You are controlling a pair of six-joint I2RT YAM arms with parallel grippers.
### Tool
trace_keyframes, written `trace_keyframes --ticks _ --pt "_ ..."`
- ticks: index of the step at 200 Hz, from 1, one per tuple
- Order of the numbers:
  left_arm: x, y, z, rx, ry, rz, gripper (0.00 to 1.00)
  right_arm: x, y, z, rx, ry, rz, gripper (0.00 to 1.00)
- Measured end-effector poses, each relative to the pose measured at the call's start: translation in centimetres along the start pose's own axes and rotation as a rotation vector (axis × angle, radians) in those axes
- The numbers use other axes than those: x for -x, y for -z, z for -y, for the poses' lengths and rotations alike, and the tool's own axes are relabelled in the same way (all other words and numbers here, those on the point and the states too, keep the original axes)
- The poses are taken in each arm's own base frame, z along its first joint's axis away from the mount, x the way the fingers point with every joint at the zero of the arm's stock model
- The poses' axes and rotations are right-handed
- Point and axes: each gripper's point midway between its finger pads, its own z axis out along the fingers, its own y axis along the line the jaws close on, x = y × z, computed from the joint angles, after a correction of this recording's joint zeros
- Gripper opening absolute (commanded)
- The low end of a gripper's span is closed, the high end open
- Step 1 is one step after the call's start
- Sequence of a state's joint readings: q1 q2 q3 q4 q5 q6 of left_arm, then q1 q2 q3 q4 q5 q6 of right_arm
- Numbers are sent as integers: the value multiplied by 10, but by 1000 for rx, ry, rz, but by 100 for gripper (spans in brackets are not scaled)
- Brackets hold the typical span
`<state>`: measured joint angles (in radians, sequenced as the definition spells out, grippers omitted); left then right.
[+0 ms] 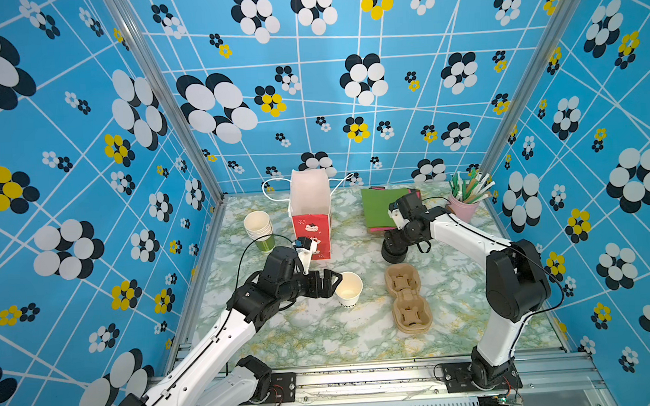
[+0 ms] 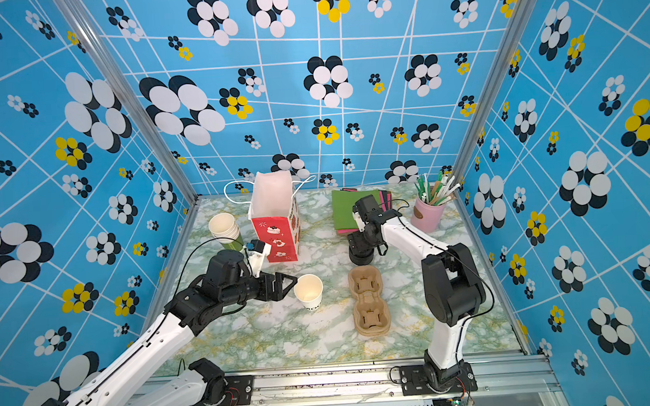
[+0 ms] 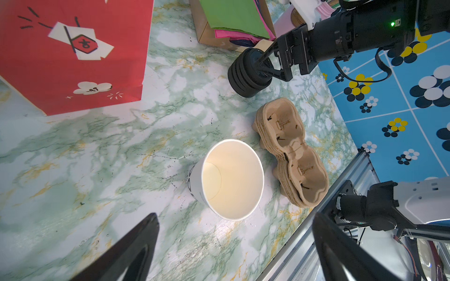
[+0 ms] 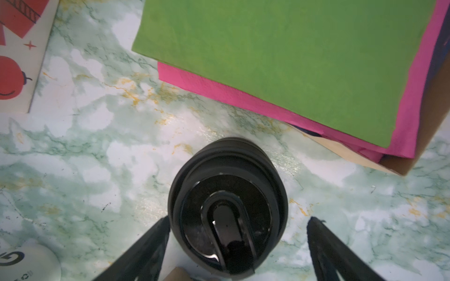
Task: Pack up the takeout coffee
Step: 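Open the left gripper and draw back while the right gripper grasps the top black lid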
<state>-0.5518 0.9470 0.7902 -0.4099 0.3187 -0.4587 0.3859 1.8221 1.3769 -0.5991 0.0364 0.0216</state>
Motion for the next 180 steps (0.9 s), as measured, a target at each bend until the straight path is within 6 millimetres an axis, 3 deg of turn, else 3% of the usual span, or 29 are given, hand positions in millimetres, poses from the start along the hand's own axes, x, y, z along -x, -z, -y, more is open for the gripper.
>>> trace_keyframes --ticks 85,180 --pt "4 0 4 -16 -4 18 99 -11 -9 -4 3 11 -48 89" --pt "6 0 4 -21 1 27 99 -12 -18 -7 -5 28 -68 76"
